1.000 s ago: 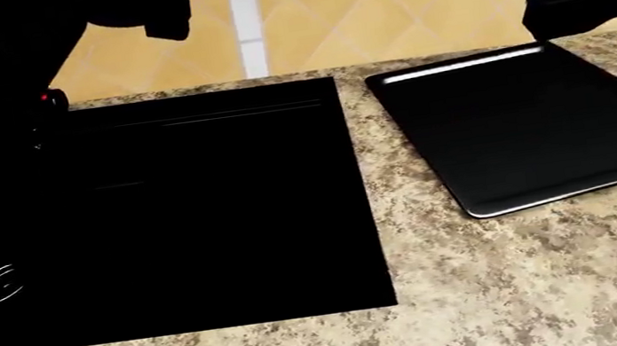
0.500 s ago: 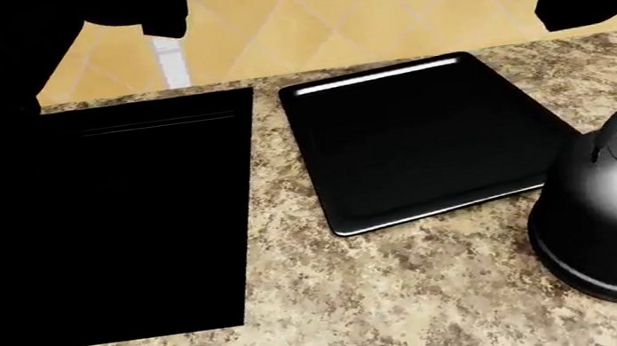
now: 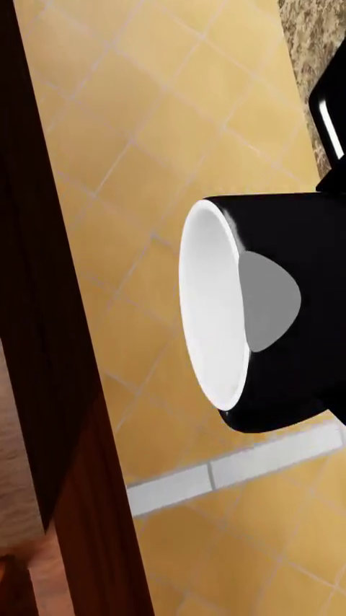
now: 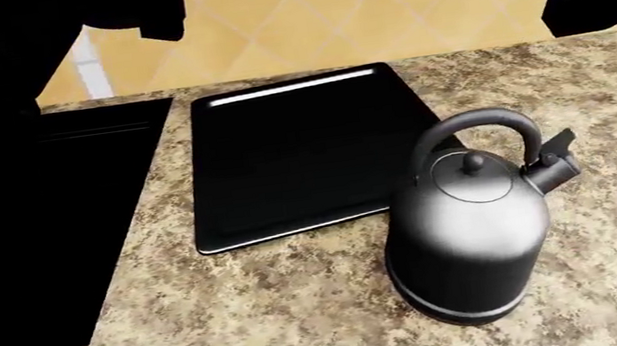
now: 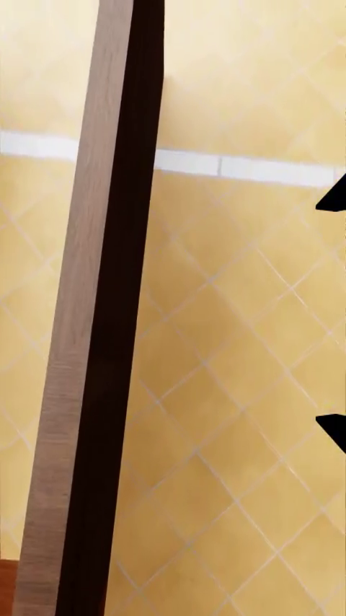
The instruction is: Pick the kettle from the counter and place it on the tray. Then pick the mug from the cabinet and place it on the tray. Then close the cabinet doors.
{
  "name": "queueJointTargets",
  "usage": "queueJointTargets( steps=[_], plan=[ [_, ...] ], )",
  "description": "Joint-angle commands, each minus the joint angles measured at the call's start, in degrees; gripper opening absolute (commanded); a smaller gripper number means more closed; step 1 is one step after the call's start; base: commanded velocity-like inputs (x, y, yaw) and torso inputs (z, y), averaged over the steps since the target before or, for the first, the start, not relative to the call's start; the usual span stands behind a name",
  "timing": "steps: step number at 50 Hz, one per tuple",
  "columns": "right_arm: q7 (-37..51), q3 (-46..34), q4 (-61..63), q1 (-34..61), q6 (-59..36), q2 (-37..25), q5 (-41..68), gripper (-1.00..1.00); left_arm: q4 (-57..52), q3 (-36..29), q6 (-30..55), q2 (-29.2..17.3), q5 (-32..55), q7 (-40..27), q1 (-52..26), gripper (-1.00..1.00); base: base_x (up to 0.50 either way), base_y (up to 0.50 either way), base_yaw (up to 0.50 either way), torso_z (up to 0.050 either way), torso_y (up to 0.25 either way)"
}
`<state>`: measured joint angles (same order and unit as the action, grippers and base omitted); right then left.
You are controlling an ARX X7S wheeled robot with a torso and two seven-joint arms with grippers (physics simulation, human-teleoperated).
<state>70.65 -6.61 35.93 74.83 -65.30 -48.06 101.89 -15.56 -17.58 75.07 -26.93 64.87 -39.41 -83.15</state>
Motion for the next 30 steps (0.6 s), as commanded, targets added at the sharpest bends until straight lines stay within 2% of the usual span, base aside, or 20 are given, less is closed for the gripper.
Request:
queueJointTargets(
  steps=[1,3,14,23,30],
  plan=[
    [-0.5,0.2,0.2,-0.7,0.4,-0.3,-0.5,1.0,0.1,0.0,-0.6,-0.4,0.4,-0.5,0.0,-1.0,0.0,-0.5,0.0,0.0,0.0],
    [-0.7,0.2,0.2,-0.8,0.5,-0.4,-0.7,1.0,0.2,-0.1,-0.7,-0.6,0.3,-0.4,0.0,-1.0,0.0,-0.43,0.0,0.0,0.0],
    [-0.1,-0.6,0.3,0.2,0.3,-0.8,-0.1,1.0,0.2,-0.1,-0.9,-1.1,0.5,-0.5,-0.1,-1.0,0.0,0.0,0.0,0.0,0.001],
    [-0.6,-0.8,0.3,-0.2,0.2,-1.0,-1.0,1.0,0.6,-0.5,-1.6,-1.3,0.2,-0.2,0.0,-1.0,0.49,0.0,0.0,0.0,0.0],
    [-0.9,-0.5,0.9,-0.7,0.6,-1.2,-1.6,1.0,1.7,-2.7,-4.2,-1.8,-2.8,1.8,1.1,-1.0,0.0,0.0,0.0,0.0,0.002]
  ],
)
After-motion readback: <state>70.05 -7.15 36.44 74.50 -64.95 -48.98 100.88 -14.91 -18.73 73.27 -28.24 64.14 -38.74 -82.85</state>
